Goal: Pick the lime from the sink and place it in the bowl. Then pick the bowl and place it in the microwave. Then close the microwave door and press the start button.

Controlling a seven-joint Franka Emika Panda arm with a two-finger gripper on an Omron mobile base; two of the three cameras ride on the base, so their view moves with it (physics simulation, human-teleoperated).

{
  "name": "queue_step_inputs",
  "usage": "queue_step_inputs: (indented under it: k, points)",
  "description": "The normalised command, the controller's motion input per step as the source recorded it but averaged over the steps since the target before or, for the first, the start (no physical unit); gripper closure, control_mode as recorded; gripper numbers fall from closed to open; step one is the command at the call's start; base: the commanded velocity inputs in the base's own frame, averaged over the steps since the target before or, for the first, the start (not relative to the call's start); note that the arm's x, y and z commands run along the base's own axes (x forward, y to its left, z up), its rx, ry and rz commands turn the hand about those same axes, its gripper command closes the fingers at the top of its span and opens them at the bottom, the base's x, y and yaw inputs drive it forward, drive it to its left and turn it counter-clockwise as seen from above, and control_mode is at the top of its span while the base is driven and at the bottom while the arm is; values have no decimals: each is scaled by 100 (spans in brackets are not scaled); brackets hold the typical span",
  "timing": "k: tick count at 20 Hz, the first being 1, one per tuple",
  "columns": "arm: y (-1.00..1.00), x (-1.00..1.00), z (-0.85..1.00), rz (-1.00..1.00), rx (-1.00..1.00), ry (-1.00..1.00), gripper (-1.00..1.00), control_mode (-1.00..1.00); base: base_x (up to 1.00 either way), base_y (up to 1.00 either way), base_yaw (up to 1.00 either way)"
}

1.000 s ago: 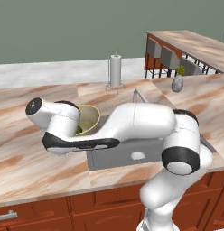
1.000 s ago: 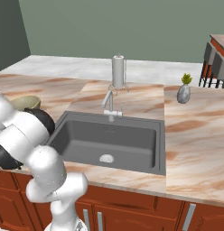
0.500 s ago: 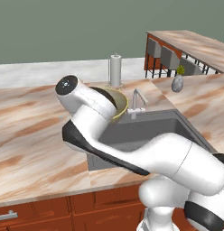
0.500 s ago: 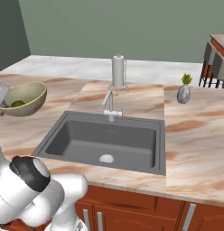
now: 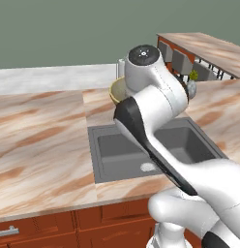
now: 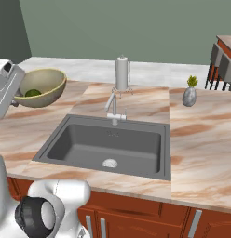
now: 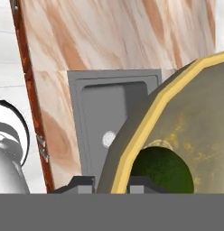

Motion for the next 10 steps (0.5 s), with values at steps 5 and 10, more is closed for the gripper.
queue_step_inputs:
  k: [5, 10]
  points:
    - [-77, -19, 9, 23, 2, 0, 100, -100, 0, 0, 0]
    - [-53, -10, 0, 23, 0, 0, 100, -100, 0, 0, 0]
